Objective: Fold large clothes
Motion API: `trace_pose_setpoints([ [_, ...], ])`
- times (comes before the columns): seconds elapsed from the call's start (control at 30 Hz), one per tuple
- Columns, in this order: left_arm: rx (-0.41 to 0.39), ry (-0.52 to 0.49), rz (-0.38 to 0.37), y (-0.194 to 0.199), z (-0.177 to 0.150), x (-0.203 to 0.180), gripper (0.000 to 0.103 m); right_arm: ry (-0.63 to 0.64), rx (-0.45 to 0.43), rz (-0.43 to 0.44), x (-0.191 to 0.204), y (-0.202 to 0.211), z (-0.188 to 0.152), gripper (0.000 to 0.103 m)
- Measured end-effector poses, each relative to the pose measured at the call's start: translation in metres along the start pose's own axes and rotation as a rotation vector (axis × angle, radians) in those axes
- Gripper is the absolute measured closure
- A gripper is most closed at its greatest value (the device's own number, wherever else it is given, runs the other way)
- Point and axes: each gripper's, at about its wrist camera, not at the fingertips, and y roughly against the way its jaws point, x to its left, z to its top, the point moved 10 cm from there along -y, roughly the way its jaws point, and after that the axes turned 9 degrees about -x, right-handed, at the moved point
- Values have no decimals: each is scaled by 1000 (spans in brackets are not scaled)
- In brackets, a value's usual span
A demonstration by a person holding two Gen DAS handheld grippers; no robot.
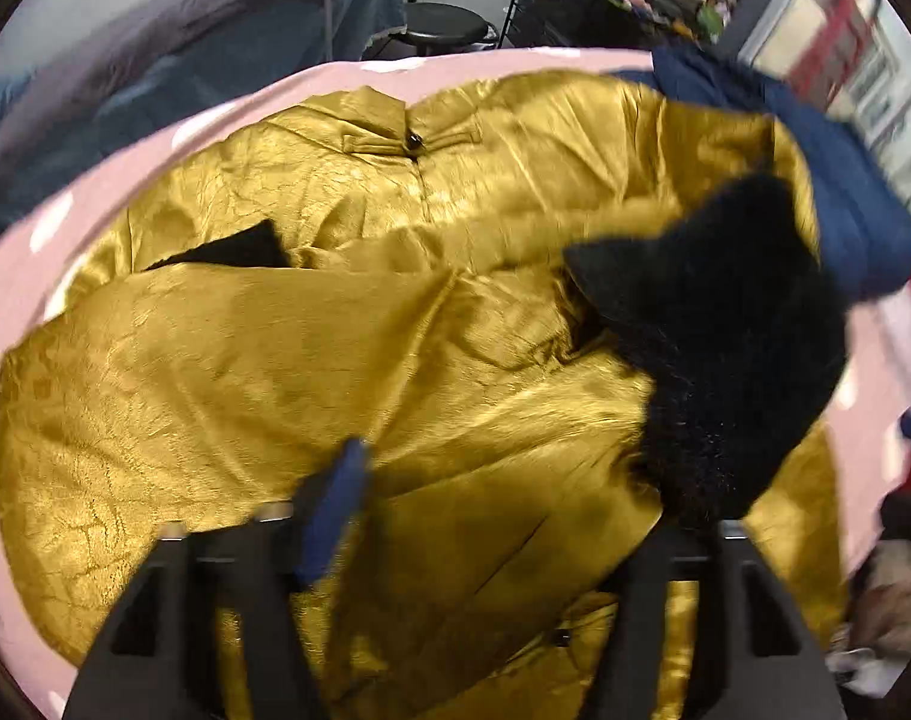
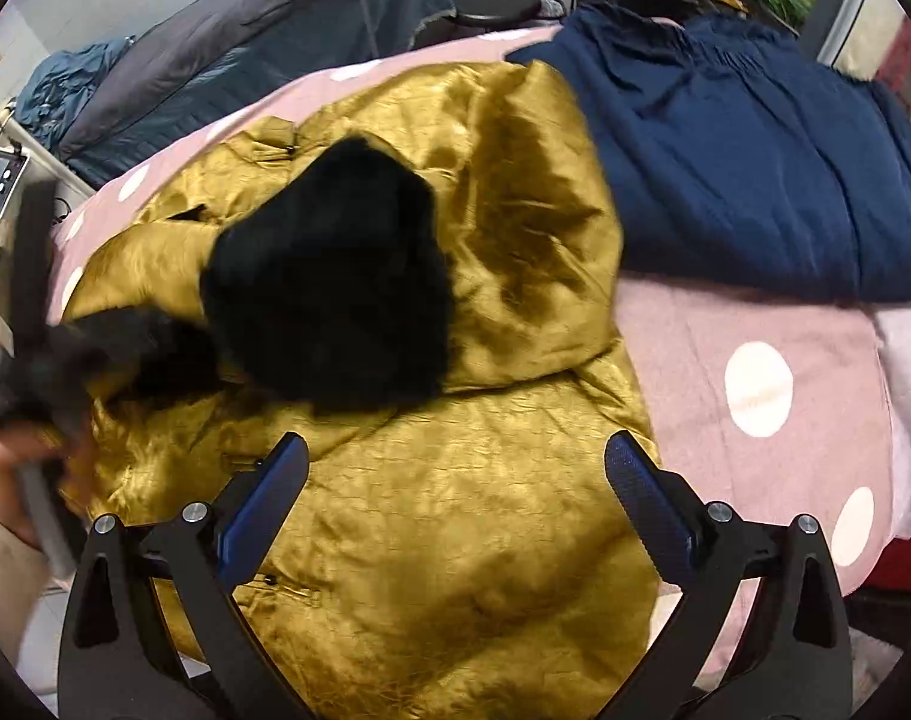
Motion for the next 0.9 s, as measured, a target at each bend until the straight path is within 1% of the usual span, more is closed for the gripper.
trace_pose_setpoints([
  [0.03, -4, -9, 22, 1, 0, 0, 20, -6, 5, 6, -2, -1, -1, 5],
  [0.13, -27, -20, 27, 15, 1, -3, 13, -46, 20, 70, -4, -6, 0, 5],
  [0.23, -63, -58, 60, 40, 0, 7, 9, -98, -5, 158, 2, -7, 16, 5],
  [0.3, -73, -47, 83, 56, -15, 15, 7, -127, -16, 224, 12, -9, 37, 5],
  [0.33, -67, -25, 93, 64, -25, 21, 7, -139, -13, 251, 18, -13, 49, 5],
  [0.4, -46, 37, 110, 74, -50, 32, 7, -168, -4, 288, 30, -22, 71, 6],
  [0.43, -34, 58, 124, 80, -58, 38, 7, -174, 12, 291, 35, -30, 79, 8],
  [0.5, -13, 102, 150, 90, -80, 51, 7, -174, 41, 280, 44, -47, 91, 25],
  [0.53, -2, 131, 166, 94, -92, 59, 7, -166, 72, 275, 50, -59, 94, 32],
  [0.6, 15, 193, 199, 102, -112, 72, 7, -176, 143, 297, 63, -74, 92, 59],
  [0.63, 18, 225, 211, 106, -120, 78, 7, -187, 172, 314, 72, -80, 86, 63],
  [0.67, 20, 254, 220, 109, -126, 83, 7, -177, 195, 323, 81, -83, 81, 71],
  [0.7, 23, 284, 229, 111, -132, 88, 7, -131, 199, 323, 92, -82, 80, 77],
  [0.77, 25, 354, 241, 114, -140, 98, 7, -19, 164, 326, 115, -74, 87, 81],
  [0.8, 28, 380, 244, 113, -142, 101, 7, 22, 134, 344, 129, -63, 96, 83],
  [0.9, 18, 409, 246, 113, -138, 102, 7, 38, 19, 472, 172, -14, 140, 86],
])
